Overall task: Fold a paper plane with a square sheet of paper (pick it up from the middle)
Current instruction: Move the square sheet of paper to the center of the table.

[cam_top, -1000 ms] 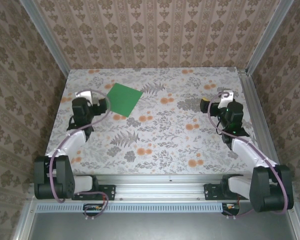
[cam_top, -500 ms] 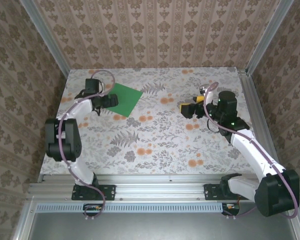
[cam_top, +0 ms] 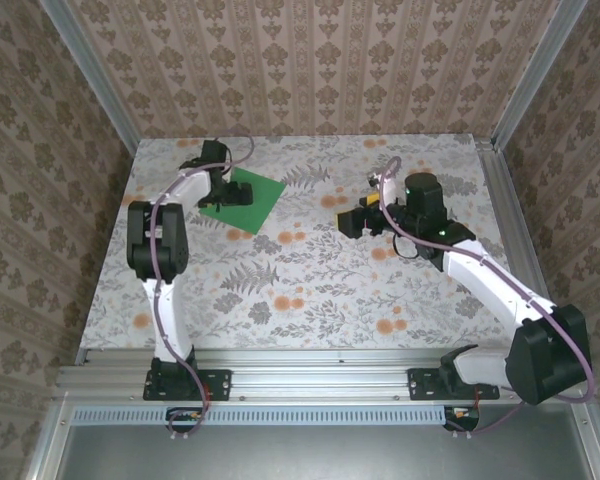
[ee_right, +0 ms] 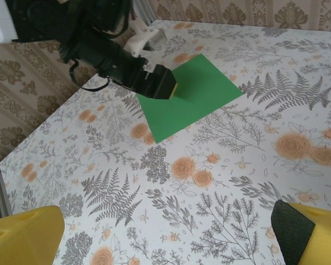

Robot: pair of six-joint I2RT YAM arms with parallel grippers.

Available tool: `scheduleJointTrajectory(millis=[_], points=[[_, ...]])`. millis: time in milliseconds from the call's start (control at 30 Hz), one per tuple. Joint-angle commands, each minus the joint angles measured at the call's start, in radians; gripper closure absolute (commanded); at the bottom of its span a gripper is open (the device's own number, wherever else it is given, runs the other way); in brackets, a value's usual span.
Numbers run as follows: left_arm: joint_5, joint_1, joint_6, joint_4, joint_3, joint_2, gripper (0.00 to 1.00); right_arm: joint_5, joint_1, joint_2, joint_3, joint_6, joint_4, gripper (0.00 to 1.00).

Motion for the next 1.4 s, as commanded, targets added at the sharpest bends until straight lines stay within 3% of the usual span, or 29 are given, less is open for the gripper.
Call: scheduleJointTrajectory(millis=[0,467,700,1100,1200,1367], points=[[-0.014,-0.006,-0.008,-0.107,0.075,0.048,0.0,0.02,0.019,0.021,0.051,-0.001,-0.02,0.0],[-0.033,-0.066,-0.026,-0.229,0.15,0.147,0.0,0.038,0.052,0.059,0.06,0.03,-0.019,0.0],[-0.036,-0.127,-0.106,-0.245,0.067,0.103,0.01,0.054,0.053,0.063,0.06,0.025,-0.041,0.0],[-0.011,-0.268,-0.402,-0.291,-0.077,-0.016,0.0,0.074,0.053,0.026,-0.042,0.037,-0.018,0.0],[-0.107,-0.359,-0.551,-0.367,-0.061,-0.03,0.0,0.081,0.05,0.006,-0.075,0.038,-0.013,0.0],[-0.086,-0.45,-0.793,-0.368,-0.088,-0.062,0.0,0.067,0.037,-0.033,-0.11,0.036,-0.044,0.0]])
